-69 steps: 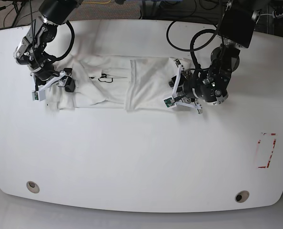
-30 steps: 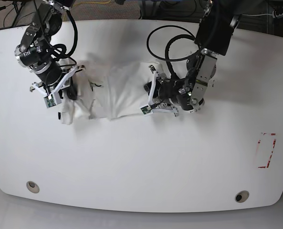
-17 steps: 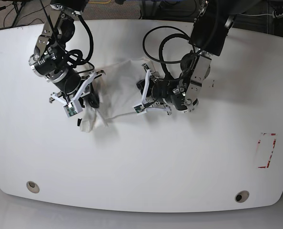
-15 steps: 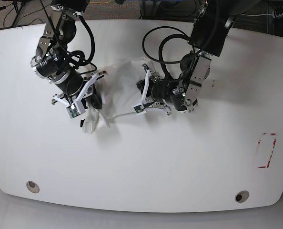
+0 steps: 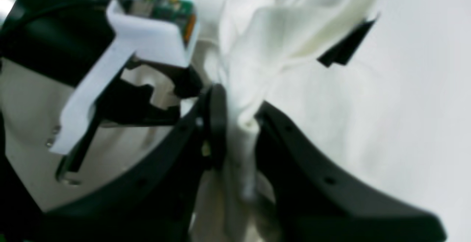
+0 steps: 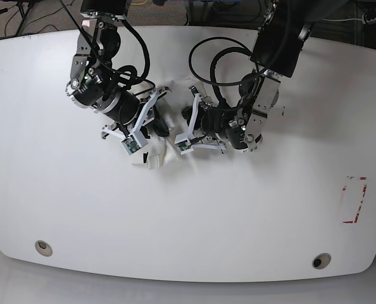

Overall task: Layout the t-shirt on the table in an organized manner, then fold the t-shirt properly
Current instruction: 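Fold both shirt ends toward each other with both grippers, bunching the middle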

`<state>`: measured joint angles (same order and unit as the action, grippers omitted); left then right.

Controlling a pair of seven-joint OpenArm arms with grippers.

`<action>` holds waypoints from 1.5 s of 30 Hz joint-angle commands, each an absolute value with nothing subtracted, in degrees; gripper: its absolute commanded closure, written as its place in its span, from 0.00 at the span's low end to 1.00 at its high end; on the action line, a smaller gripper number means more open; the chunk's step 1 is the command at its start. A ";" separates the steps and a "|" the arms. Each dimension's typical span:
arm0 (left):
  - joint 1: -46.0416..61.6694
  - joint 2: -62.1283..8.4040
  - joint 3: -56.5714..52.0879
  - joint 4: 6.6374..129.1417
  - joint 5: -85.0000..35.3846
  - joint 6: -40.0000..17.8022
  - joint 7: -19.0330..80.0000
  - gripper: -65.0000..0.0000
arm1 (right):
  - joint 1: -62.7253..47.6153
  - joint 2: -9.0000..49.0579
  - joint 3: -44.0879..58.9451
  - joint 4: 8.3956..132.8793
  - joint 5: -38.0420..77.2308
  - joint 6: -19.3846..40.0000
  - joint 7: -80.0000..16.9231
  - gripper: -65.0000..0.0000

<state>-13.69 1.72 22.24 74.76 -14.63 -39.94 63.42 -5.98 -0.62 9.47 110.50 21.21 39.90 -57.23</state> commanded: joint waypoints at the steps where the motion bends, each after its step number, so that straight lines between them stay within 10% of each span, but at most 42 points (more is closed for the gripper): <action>1: -14.02 1.27 22.29 74.33 -10.68 -39.43 67.12 0.81 | -5.32 -0.48 9.01 110.55 22.55 40.00 -55.69 1.00; 6: -14.02 1.27 22.29 74.42 -10.77 -39.43 67.12 0.81 | -5.32 -0.48 8.66 109.23 22.55 40.00 -55.69 0.97; 21: -13.76 1.27 22.11 74.77 -11.03 -39.78 67.12 0.81 | -5.76 -2.95 8.57 109.05 22.55 40.00 -55.60 0.48; 45: -9.71 1.01 -1.01 89.71 -22.90 -40.00 66.68 0.54 | -5.67 -1.10 8.92 109.41 22.55 40.00 -55.60 0.45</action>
